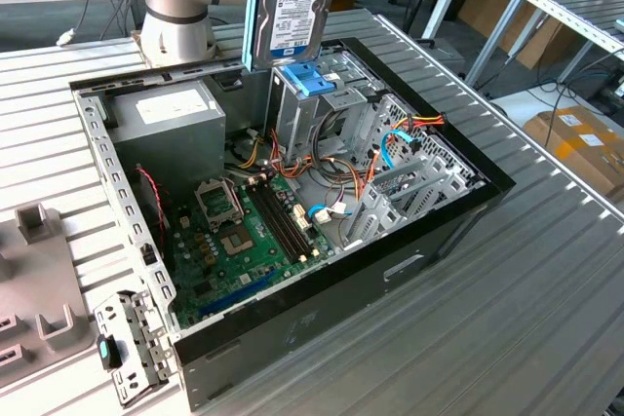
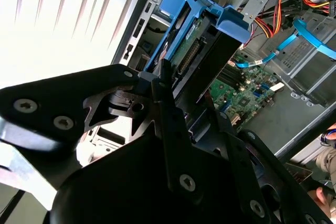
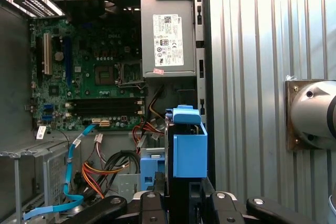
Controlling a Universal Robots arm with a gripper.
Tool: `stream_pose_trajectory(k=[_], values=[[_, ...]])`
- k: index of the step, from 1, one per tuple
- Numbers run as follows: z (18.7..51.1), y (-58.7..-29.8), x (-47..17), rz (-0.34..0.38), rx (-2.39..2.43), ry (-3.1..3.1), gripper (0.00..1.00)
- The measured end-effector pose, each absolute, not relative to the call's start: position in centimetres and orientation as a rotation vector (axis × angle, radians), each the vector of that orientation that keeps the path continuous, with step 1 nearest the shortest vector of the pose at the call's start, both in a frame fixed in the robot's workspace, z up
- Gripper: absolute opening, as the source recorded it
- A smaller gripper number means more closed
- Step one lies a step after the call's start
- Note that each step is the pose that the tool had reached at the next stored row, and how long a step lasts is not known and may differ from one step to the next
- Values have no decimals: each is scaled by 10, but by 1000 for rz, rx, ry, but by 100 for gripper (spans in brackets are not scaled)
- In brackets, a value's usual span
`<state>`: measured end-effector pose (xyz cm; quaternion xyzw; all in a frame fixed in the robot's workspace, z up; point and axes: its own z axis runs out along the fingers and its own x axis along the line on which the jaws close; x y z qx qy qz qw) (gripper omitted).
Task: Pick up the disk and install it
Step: 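Pick up the disk, then insert the disk into the insertion slot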
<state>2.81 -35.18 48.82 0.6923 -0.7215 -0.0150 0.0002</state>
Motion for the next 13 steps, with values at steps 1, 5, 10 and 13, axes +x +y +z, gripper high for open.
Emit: stream_pose_trajectory(k=[1, 5, 10, 13], values=[[488, -352, 28, -47, 2175, -2266, 35], [488, -352, 35, -47, 2175, -2266, 35], [488, -352, 35, -47, 2175, -2266, 35], [488, -352, 35, -47, 2175, -2266, 35]])
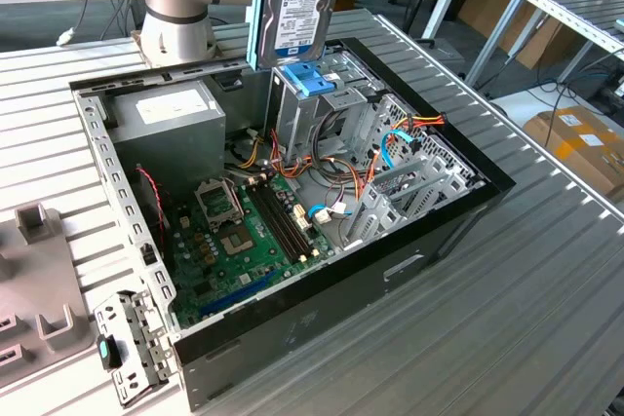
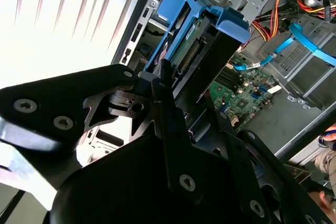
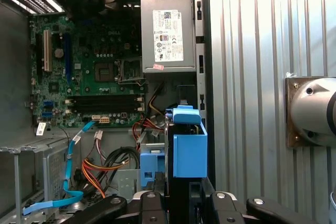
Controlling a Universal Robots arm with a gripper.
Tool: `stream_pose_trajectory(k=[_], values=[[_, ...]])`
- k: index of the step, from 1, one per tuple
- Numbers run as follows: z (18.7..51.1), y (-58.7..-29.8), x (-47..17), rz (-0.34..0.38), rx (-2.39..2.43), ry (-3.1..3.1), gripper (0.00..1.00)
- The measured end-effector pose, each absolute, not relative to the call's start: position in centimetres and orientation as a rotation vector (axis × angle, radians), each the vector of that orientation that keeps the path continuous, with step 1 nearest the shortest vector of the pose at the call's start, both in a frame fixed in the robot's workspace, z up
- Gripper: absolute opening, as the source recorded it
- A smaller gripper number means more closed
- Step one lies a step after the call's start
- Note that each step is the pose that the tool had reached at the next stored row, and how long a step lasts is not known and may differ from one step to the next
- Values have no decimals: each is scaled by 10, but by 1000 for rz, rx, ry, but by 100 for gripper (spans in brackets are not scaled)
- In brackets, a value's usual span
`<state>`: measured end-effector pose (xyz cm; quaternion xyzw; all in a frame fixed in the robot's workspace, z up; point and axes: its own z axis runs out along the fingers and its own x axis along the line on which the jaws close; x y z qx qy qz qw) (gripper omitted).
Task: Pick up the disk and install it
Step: 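Insert the disk into the insertion slot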
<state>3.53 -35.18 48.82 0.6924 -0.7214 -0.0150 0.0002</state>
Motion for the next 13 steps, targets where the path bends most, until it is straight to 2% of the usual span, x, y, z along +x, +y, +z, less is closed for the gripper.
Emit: stream_pose_trajectory(k=[13], values=[[488, -352, 73, -47, 2175, -2266, 35]])
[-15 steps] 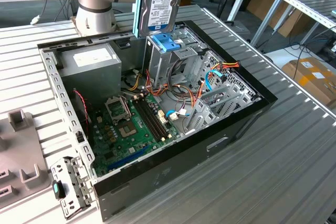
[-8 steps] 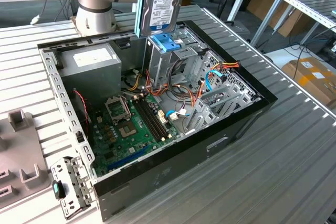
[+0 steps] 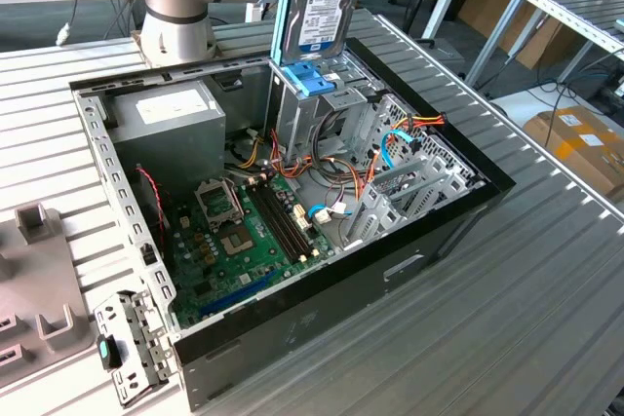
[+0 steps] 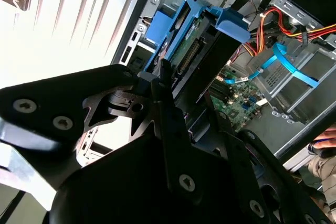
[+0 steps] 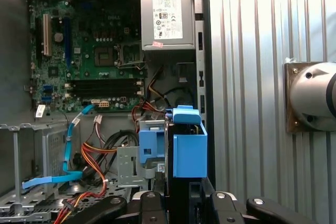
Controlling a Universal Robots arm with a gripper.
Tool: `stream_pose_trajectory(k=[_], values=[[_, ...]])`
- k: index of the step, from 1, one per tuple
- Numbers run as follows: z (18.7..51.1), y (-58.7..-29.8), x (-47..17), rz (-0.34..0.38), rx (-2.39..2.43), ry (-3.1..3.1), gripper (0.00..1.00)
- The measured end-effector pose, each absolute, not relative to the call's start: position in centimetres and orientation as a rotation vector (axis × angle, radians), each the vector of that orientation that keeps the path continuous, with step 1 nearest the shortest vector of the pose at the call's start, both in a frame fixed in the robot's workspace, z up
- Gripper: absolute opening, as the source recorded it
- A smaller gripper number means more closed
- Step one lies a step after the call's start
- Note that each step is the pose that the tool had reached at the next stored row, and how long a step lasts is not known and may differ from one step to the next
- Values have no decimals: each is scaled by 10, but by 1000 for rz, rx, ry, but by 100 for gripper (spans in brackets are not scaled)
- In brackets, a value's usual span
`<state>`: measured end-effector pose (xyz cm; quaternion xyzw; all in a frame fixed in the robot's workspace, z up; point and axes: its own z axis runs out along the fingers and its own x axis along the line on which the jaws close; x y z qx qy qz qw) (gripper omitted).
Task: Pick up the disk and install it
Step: 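Insert the disk into the insertion slot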
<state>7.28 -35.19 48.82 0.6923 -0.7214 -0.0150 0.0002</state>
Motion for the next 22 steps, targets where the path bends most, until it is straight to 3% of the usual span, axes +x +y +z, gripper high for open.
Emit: stream_pose_trajectory(k=[8, 22], values=[[488, -352, 94, -47, 2175, -2266, 35], [488, -380, 96, -47, 2175, -2266, 35]])
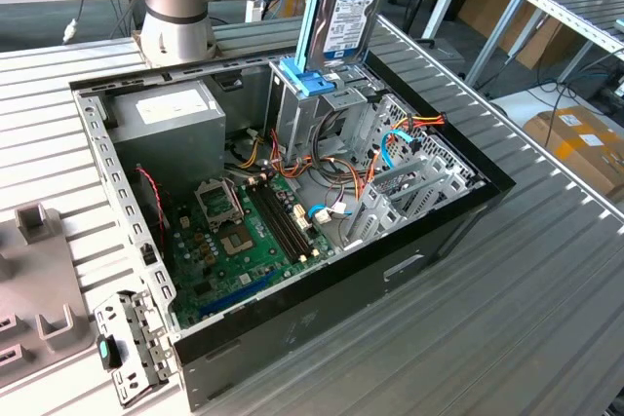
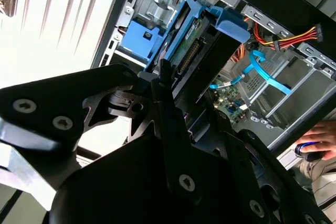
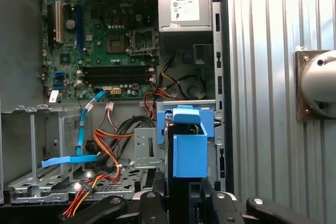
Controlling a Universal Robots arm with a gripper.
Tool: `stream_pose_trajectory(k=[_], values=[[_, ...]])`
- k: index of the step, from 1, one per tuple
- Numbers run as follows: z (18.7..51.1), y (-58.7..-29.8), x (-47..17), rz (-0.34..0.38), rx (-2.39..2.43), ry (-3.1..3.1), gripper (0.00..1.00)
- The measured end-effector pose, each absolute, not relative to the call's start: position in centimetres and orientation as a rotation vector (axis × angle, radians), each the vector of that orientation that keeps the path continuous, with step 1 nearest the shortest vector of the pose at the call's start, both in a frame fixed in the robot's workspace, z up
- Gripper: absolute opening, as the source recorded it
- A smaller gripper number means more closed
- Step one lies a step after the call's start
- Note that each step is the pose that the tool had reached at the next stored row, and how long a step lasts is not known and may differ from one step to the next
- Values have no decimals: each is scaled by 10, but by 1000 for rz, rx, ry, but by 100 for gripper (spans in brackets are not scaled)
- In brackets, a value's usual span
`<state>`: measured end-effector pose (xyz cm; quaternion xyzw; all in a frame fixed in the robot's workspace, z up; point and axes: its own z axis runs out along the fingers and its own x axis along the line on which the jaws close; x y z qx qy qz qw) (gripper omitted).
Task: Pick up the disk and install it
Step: 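Insert the disk into the insertion slot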
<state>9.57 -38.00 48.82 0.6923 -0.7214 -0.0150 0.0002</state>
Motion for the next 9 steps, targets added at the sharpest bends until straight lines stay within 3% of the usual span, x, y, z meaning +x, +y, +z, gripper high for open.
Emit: stream_pose_trajectory(k=[9], values=[[502, -386, 96, -45, 2174, -2265, 35]])
